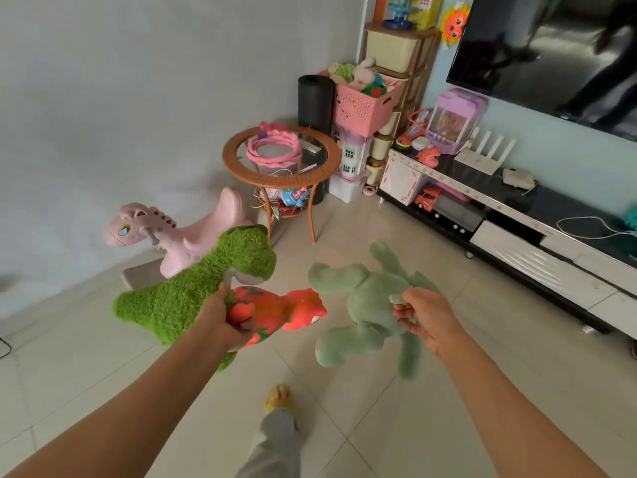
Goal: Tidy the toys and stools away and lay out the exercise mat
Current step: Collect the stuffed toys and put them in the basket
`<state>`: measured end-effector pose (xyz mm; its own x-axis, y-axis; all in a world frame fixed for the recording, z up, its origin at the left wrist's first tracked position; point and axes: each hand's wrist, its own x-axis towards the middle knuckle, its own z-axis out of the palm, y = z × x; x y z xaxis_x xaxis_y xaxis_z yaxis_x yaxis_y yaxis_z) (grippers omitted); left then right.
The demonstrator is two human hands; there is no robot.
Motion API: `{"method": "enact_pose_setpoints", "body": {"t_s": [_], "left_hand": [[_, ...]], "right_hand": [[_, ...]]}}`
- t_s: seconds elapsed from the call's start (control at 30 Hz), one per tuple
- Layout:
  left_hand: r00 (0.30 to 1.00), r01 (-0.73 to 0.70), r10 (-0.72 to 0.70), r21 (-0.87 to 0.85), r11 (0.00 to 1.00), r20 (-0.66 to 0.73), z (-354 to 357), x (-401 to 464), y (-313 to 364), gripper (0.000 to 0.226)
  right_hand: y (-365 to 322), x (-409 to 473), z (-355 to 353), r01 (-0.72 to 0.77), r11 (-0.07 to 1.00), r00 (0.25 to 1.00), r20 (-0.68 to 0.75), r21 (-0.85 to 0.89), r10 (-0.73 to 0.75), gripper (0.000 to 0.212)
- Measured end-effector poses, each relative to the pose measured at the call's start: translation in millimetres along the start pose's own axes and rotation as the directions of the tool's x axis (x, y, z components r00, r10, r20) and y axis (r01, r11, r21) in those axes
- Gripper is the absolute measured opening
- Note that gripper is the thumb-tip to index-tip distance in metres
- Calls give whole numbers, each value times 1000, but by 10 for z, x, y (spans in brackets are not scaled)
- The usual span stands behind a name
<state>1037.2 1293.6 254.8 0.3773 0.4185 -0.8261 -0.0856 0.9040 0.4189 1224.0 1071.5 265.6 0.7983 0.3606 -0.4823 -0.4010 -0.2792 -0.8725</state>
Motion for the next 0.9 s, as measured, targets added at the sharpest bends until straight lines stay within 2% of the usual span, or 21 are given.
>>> {"method": "enact_pose_setpoints", "body": {"t_s": [0.17,0.5,0.73,0.9], "left_hand": [[999,-29,27,103,994,18,758,576,313,35],[982,-159,128,240,958,139,2517,1539,1349,29],[949,-288,244,232,929,201,3588,2020,1883,25],[917,-382,331,246,891,223,4452,2488,2145,26]], "right_hand": [[-418,750,-37,5,999,998,-61,38,-3,18],[-1572,2369,136,11,993,992,-128,118,4,14],[-2276,3554,100,32,983,996,-93,183,-15,21],[-2869,4576,-101,53,986,998,-29,155,-50,17]]}}
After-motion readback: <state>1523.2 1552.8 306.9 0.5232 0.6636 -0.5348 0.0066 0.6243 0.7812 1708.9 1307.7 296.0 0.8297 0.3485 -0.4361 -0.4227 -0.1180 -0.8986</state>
